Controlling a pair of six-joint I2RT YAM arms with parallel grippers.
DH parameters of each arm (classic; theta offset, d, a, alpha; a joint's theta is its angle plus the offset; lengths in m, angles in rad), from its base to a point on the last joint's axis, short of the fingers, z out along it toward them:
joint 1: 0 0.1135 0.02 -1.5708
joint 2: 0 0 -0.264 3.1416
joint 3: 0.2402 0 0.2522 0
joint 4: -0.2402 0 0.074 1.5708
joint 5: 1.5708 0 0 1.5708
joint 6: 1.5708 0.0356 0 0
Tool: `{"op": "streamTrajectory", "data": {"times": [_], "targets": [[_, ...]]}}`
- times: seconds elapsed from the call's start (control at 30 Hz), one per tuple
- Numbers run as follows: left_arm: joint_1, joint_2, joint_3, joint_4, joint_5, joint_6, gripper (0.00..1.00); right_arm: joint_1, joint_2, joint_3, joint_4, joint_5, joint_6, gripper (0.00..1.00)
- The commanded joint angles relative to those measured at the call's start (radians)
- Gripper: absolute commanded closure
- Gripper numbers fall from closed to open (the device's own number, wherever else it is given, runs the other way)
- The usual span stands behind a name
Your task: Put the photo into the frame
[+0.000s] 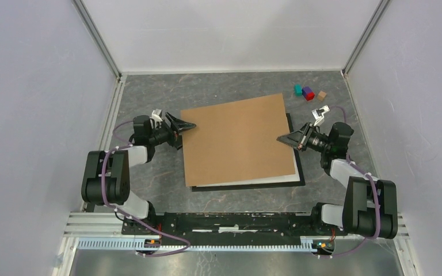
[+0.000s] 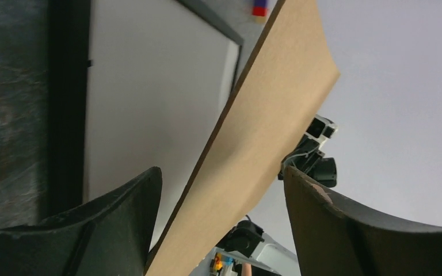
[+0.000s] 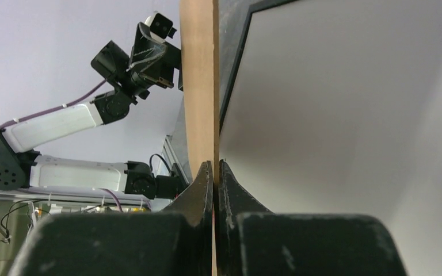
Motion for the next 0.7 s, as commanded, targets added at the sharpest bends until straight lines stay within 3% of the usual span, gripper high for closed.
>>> {"op": "streamTrajectory", "data": {"times": [0.0,0.23,0.67], "targets": [[-0.003,0.038,0.067,-0.184,0.03,0.149,0.15,-0.012,0.015,0.038,-0.104,-0.012,-0.166,1.0],[-0.01,0.077,0.148,-0.411,-0.08,0.246,0.14,-0.035,0.07,0.05,-0.21,0.031,-0.26,1.0],[-0.05,0.087,0.299,-0.635,-0.217,0.338,0.04,-0.085,0.109,0.018,-0.165,0.072,-0.233,1.0]]}}
